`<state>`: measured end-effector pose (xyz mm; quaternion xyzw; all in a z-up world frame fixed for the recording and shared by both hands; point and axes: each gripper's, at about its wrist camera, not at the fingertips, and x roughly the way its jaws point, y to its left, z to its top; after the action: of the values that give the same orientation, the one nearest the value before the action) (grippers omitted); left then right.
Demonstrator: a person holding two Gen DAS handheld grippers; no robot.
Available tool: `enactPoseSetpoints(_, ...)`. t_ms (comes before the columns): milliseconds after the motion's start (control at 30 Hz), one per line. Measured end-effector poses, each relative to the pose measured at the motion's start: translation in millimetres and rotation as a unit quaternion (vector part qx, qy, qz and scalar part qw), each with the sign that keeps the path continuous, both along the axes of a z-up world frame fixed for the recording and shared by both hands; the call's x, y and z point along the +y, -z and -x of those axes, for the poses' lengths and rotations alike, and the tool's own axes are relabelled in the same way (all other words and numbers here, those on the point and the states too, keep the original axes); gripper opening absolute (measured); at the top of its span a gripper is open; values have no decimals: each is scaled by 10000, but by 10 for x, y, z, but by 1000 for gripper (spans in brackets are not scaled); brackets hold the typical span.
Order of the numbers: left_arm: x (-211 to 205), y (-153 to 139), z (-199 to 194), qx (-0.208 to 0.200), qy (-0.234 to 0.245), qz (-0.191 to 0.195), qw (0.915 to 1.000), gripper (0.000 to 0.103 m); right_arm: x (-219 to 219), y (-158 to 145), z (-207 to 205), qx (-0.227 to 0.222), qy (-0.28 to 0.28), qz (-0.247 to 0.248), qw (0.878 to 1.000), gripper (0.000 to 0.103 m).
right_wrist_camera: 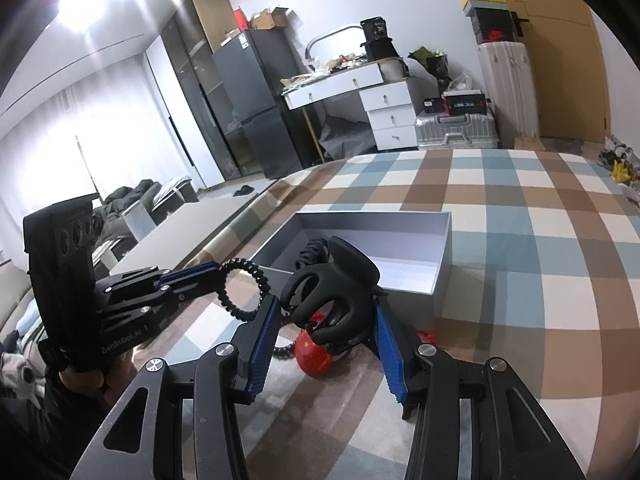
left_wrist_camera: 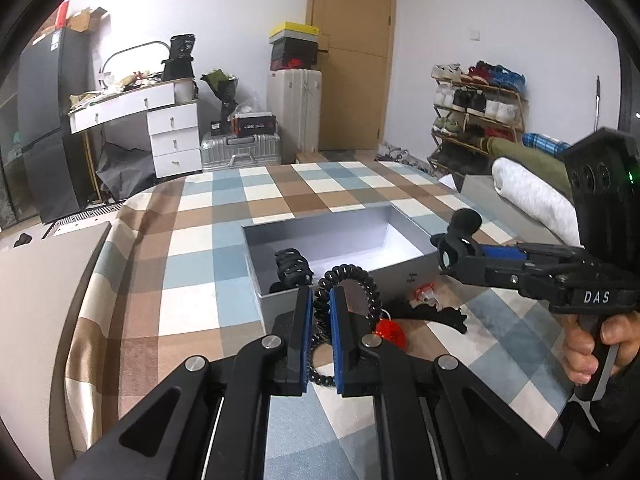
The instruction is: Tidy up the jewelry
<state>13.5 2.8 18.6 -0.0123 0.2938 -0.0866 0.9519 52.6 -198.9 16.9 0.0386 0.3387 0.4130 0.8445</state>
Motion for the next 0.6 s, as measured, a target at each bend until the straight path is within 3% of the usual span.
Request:
enactPoseSetpoints(433, 110, -30, -1, -55, -162, 196, 9997, 3, -11, 2, -26, 13, 32, -31, 10000, 46)
enactPoseSetpoints(600, 109, 33, -29, 71, -118, 103, 9999, 3, -16, 28, -53, 69, 31, -36, 10000, 46)
